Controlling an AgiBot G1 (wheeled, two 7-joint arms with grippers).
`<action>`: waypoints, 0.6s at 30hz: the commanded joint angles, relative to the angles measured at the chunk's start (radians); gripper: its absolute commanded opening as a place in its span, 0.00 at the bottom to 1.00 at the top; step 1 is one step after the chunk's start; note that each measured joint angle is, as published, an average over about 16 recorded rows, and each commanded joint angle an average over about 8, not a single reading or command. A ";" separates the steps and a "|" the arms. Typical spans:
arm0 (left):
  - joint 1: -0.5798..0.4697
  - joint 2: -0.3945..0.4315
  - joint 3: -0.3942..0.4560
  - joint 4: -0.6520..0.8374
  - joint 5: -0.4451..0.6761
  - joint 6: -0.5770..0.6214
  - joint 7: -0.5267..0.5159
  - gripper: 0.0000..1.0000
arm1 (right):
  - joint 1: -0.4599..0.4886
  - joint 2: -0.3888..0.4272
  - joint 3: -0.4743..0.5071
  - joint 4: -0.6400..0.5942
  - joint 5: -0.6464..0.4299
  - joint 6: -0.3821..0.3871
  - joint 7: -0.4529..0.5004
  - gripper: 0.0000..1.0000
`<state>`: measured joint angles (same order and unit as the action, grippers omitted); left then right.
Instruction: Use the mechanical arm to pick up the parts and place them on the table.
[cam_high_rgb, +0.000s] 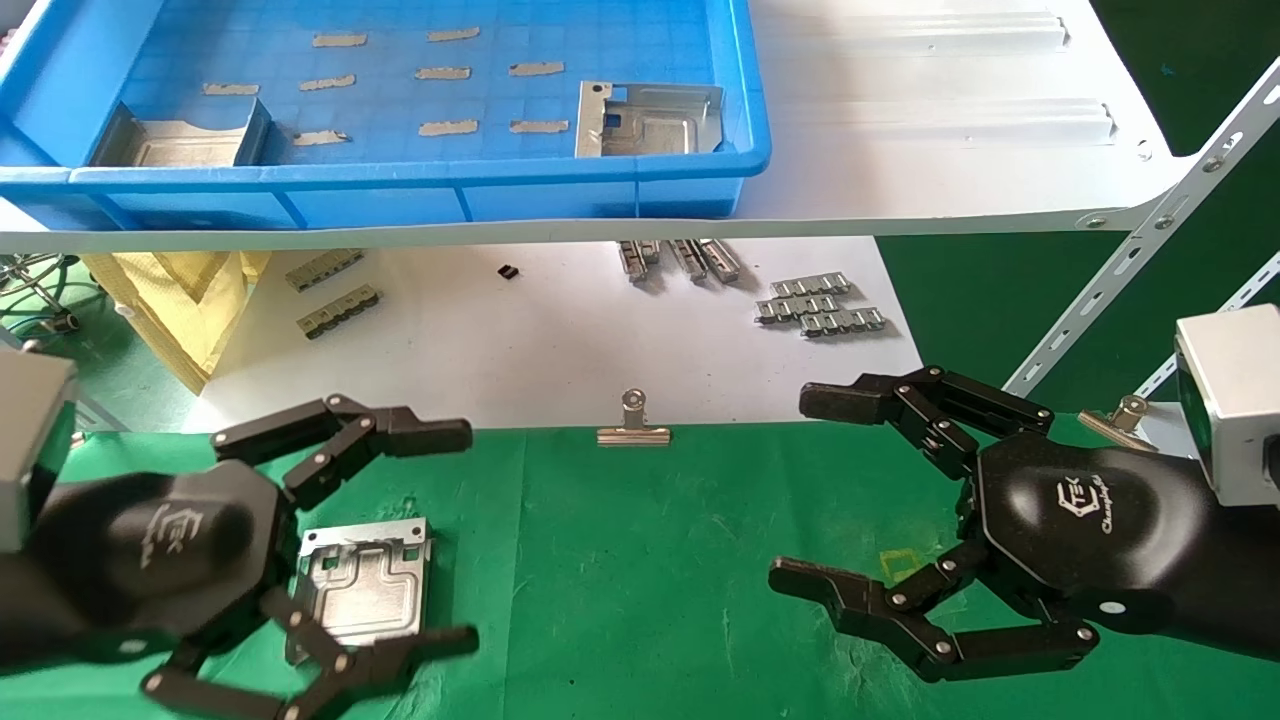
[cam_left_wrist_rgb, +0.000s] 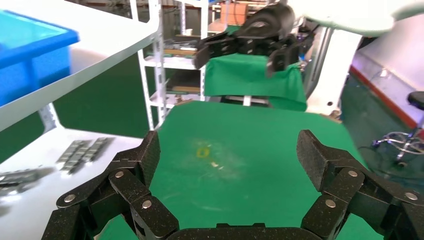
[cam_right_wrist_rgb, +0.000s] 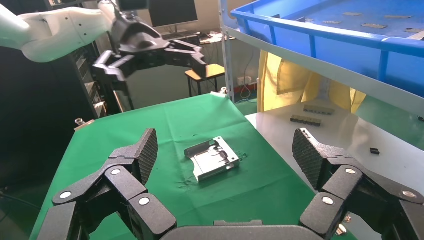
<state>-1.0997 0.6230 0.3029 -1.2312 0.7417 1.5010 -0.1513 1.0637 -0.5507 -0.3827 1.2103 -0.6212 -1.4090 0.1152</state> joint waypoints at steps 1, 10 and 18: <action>0.018 -0.008 -0.017 -0.038 -0.008 -0.003 -0.026 1.00 | 0.000 0.000 0.000 0.000 0.000 0.000 0.000 1.00; 0.039 -0.018 -0.036 -0.081 -0.019 -0.008 -0.046 1.00 | 0.000 0.000 0.000 0.000 0.000 0.000 0.000 1.00; 0.032 -0.015 -0.029 -0.065 -0.016 -0.007 -0.040 1.00 | 0.000 0.000 0.000 0.000 0.000 0.000 0.000 1.00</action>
<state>-1.0676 0.6078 0.2735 -1.2968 0.7255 1.4938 -0.1915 1.0635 -0.5506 -0.3826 1.2101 -0.6211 -1.4088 0.1152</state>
